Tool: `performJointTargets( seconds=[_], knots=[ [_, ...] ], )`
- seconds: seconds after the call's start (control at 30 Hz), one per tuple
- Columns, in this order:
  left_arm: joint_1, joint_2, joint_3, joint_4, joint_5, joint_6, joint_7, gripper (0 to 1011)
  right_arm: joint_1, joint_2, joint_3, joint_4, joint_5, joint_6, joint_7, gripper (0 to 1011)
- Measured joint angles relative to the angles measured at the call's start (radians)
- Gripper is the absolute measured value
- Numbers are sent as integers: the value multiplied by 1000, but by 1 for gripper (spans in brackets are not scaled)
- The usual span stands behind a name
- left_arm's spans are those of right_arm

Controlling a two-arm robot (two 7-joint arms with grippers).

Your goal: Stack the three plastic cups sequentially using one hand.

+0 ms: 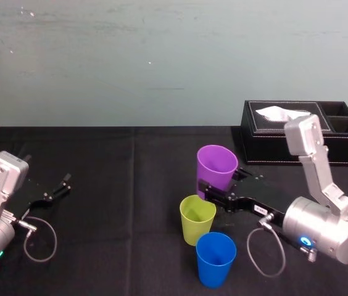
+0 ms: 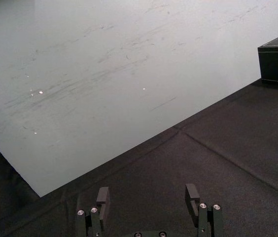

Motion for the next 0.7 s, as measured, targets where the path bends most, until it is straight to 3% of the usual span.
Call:
performJointTargets(
  seconds=[0.2, 0.7],
  knots=[
    [0, 0, 0, 0, 0, 0, 0, 1000, 41, -1, -37, 34, 2, 0, 5, 707],
    [0, 0, 0, 0, 0, 0, 0, 1000, 65, 13, -84, 61, 14, -7, -1, 707]
  ],
)
